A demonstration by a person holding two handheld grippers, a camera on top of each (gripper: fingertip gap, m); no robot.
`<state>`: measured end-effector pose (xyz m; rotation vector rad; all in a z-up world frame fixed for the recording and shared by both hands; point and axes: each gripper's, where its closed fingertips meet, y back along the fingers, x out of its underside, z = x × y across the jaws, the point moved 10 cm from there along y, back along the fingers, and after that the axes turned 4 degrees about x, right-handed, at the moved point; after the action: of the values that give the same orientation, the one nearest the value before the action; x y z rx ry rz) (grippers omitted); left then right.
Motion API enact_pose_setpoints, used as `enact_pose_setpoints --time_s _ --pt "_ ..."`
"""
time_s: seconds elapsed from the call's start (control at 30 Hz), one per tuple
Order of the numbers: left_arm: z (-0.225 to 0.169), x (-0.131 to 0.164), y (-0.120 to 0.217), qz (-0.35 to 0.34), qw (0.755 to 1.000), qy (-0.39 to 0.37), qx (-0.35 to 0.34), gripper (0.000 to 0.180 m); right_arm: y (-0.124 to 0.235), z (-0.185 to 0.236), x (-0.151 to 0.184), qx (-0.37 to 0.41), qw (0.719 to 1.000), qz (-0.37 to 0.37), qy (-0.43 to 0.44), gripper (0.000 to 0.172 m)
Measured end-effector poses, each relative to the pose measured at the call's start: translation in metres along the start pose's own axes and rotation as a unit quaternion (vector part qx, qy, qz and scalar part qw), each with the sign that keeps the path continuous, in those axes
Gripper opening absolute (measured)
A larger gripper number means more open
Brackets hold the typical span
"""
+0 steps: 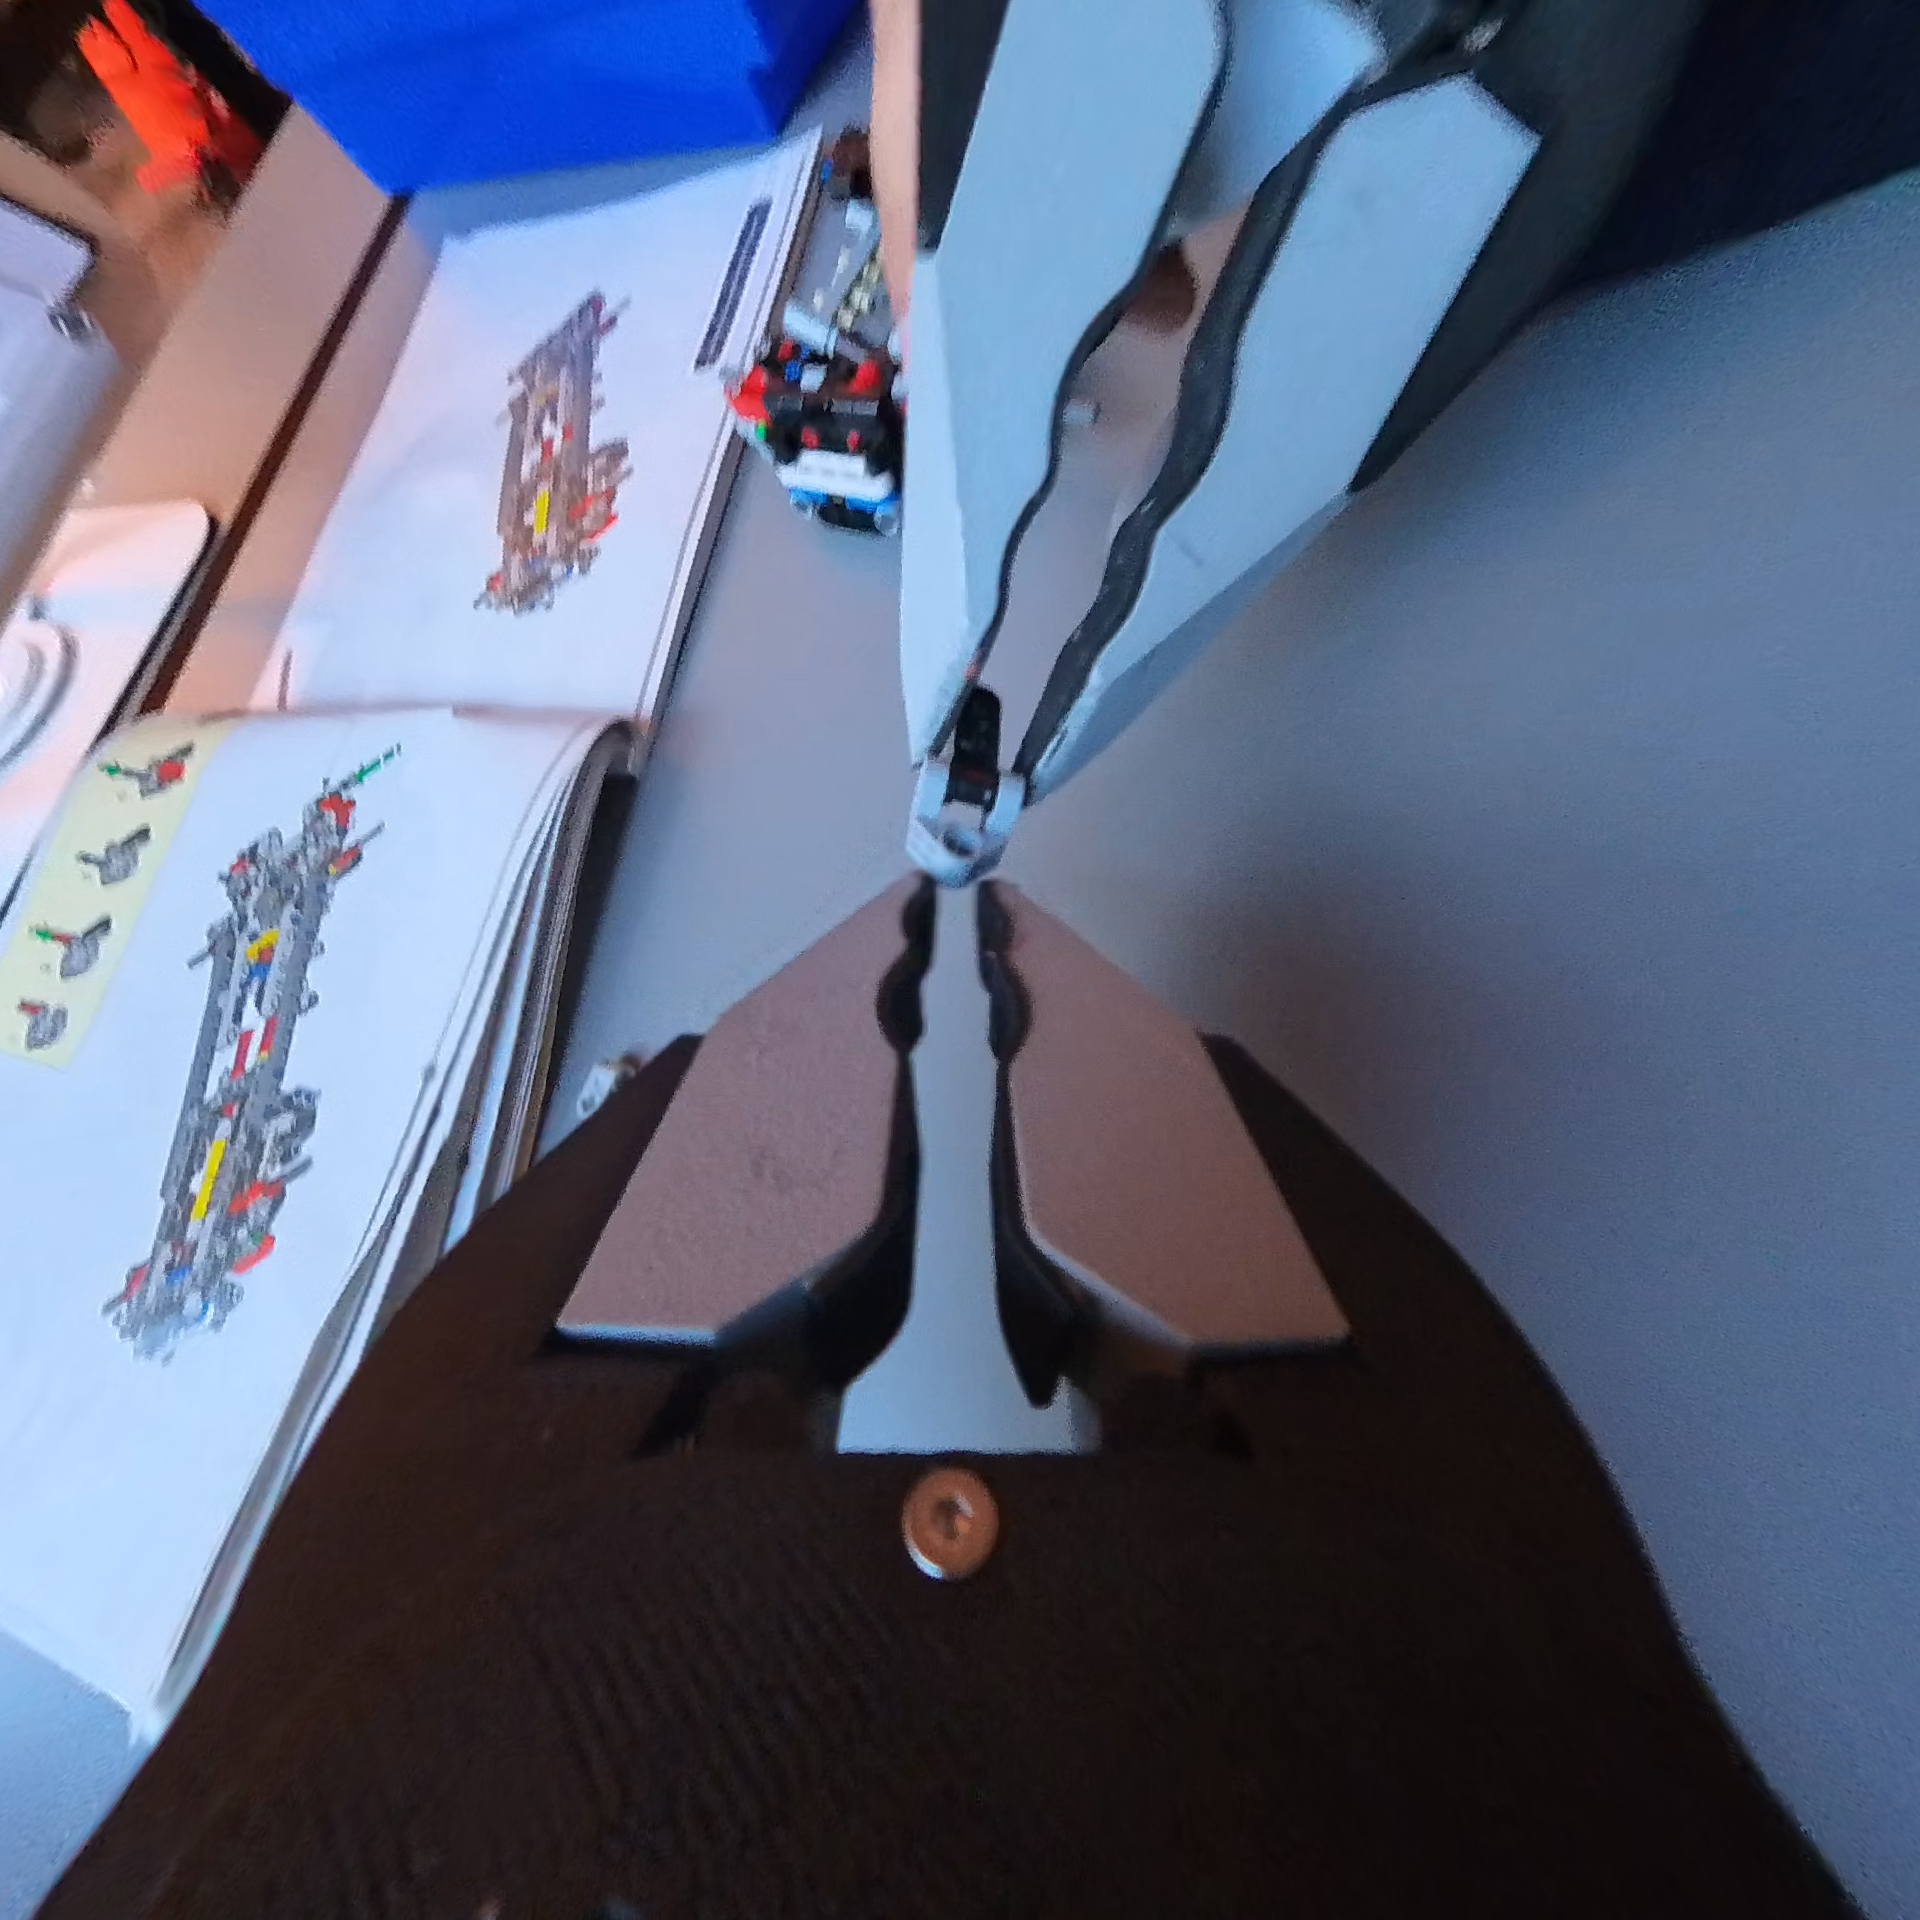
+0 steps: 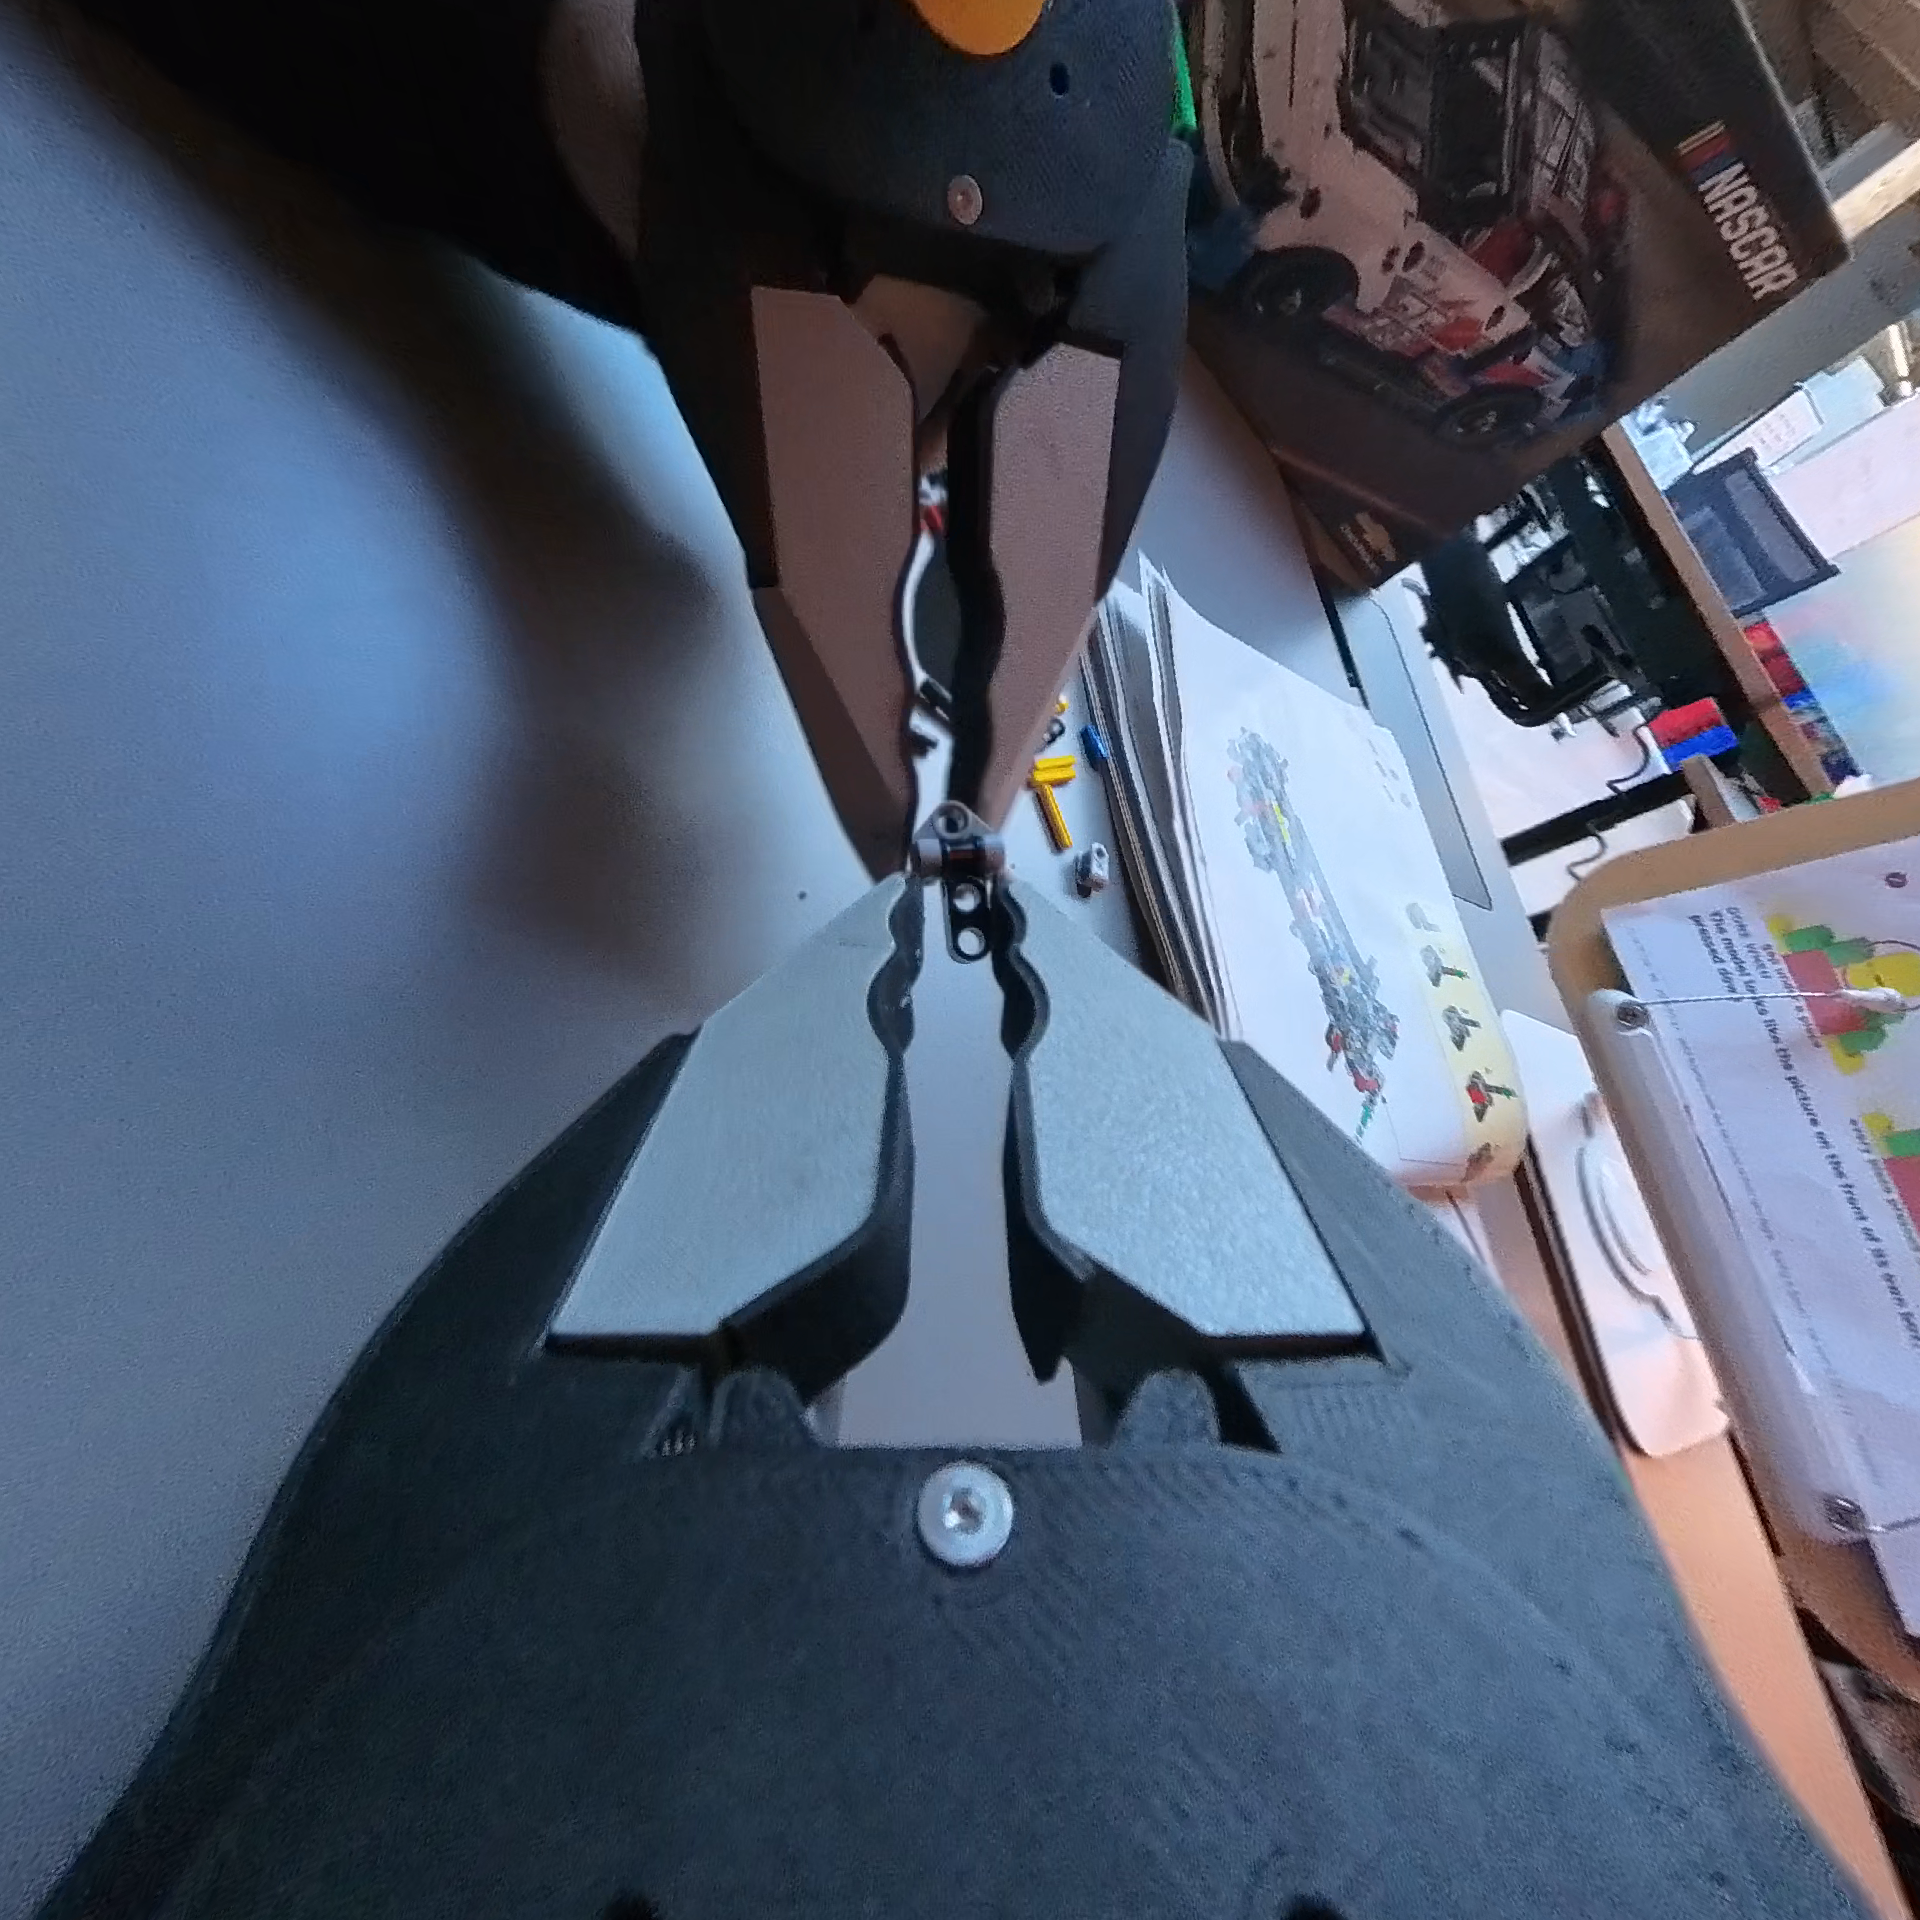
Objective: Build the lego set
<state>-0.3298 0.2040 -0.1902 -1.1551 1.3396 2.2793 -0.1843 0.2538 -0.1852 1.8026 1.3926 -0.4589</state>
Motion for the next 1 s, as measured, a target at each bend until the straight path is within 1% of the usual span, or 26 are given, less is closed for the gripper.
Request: enact_pose_setpoints --time_s 0.03,0.07,0.2,0.27,0.4,0.43,0.5,0.57,0.63,0.87,1.0 --pt "0.001 0.003 -0.002 0.015 1.0 -0.001 -0.001 0.0 -0.001 0.0 0.001 0.004 1.0 0.004 0.007 0.009" --pt "0.001 0.005 -0.003 0.024 1.0 -0.006 -0.004 0.0 -0.001 0.0 0.002 0.005 1.0 0.005 0.009 0.009" --pt "0.0 0.003 -0.004 0.022 1.0 -0.009 -0.005 0.0 -0.002 -0.002 0.005 0.006 1.0 0.006 -0.007 0.009" --pt "0.002 0.004 -0.003 0.027 0.999 -0.006 -0.02 0.0 -0.001 -0.007 0.004 0.008 0.999 -0.009 -0.041 0.009" --pt "0.008 0.004 0.0 0.027 0.998 -0.008 -0.054 0.007 0.0 -0.023 0.009 0.013 0.988 -0.012 -0.155 0.008" --pt "0.008 0.004 0.0 0.031 0.997 -0.015 -0.066 0.008 -0.001 -0.026 0.011 0.007 0.981 -0.009 -0.191 0.004" --pt "0.009 0.005 0.0 0.041 0.994 -0.029 -0.092 0.012 -0.004 -0.032 0.016 -0.016 0.962 -0.009 -0.273 0.004" --pt "0.009 0.004 -0.001 0.041 0.993 -0.039 -0.106 0.018 -0.008 -0.035 0.021 -0.053 0.935 -0.02 -0.35 0.004" --pt "0.008 0.002 0.0 0.031 0.993 -0.04 -0.11 0.019 -0.01 -0.037 0.027 -0.074 0.911 -0.028 -0.406 0.004" --pt "0.011 0.001 0.0 0.023 0.992 -0.03 -0.122 0.027 -0.018 -0.036 0.036 -0.144 0.85 -0.03 -0.505 0.004" --pt "0.006 -0.001 -0.002 0.02 0.992 -0.044 -0.118 0.022 -0.022 -0.033 0.039 -0.159 0.834 -0.018 -0.528 0.004"
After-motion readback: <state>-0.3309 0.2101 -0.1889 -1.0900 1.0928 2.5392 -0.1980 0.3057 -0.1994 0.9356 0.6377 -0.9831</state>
